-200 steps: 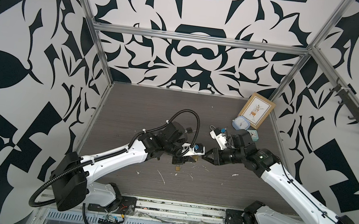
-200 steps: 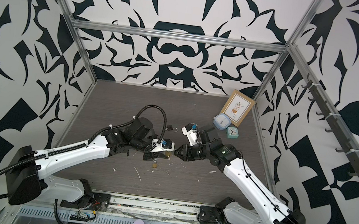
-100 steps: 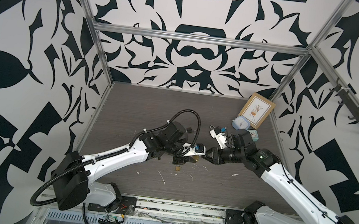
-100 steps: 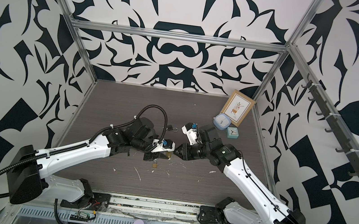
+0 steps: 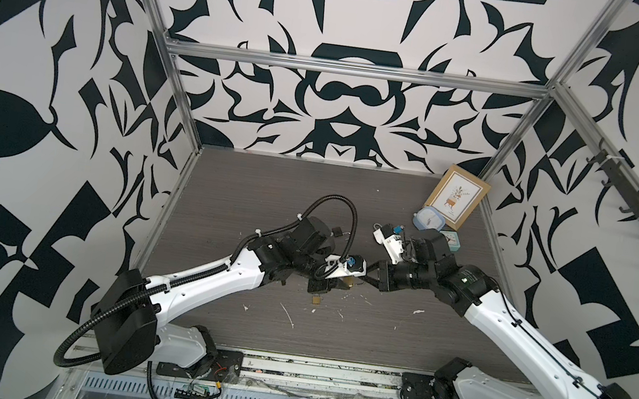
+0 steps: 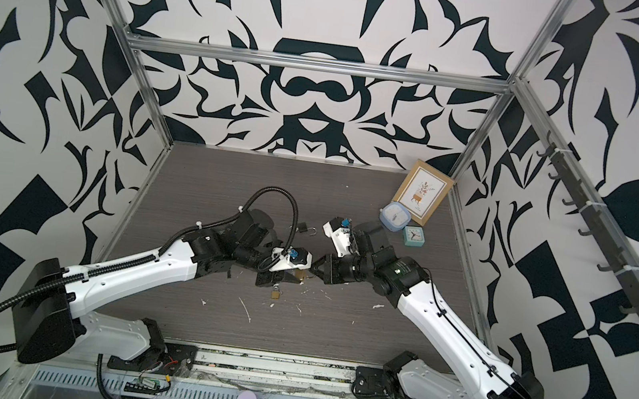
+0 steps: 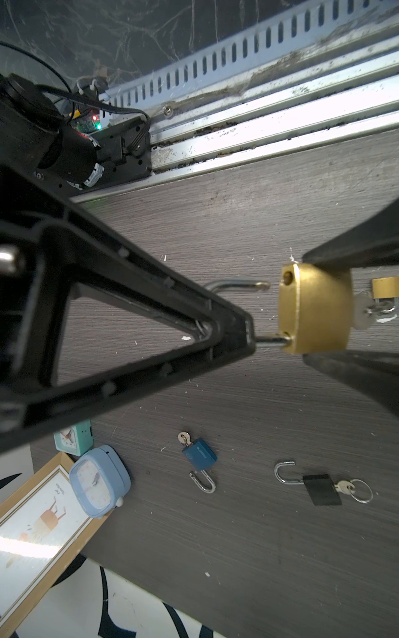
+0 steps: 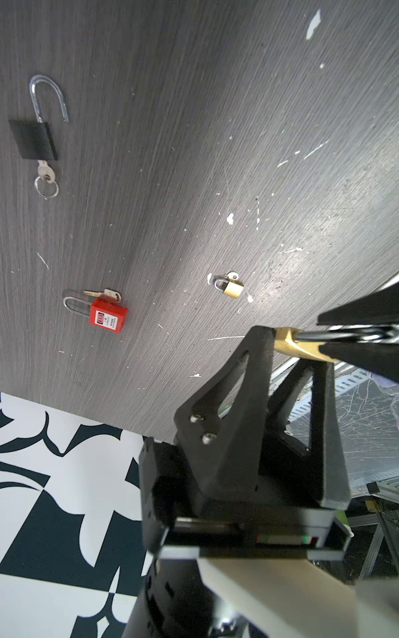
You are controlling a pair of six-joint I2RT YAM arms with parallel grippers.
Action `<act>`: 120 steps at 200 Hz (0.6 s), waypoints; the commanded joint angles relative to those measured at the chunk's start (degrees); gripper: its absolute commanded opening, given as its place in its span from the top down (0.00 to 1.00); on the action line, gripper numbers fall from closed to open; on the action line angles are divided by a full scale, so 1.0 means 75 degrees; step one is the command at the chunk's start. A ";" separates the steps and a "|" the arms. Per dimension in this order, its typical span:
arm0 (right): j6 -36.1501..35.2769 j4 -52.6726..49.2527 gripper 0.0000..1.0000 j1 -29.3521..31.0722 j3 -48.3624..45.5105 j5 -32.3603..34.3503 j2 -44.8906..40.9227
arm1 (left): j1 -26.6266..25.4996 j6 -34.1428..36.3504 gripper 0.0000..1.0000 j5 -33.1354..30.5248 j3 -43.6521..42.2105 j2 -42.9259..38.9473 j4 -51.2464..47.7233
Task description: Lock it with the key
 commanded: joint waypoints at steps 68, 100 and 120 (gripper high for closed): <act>0.0518 0.0354 1.00 0.0037 0.0158 -0.0025 0.0082 | -0.0154 -0.0085 1.00 -0.1408 -0.0333 -0.0228 0.1592; 0.0717 0.0482 1.00 0.0046 0.0173 -0.0098 0.0184 | -0.0259 -0.0072 1.00 -0.2043 -0.0497 -0.0273 0.2171; 0.0799 0.0545 1.00 0.0037 0.0196 -0.0110 0.0258 | -0.0306 -0.0063 1.00 -0.2326 -0.0549 -0.0299 0.2423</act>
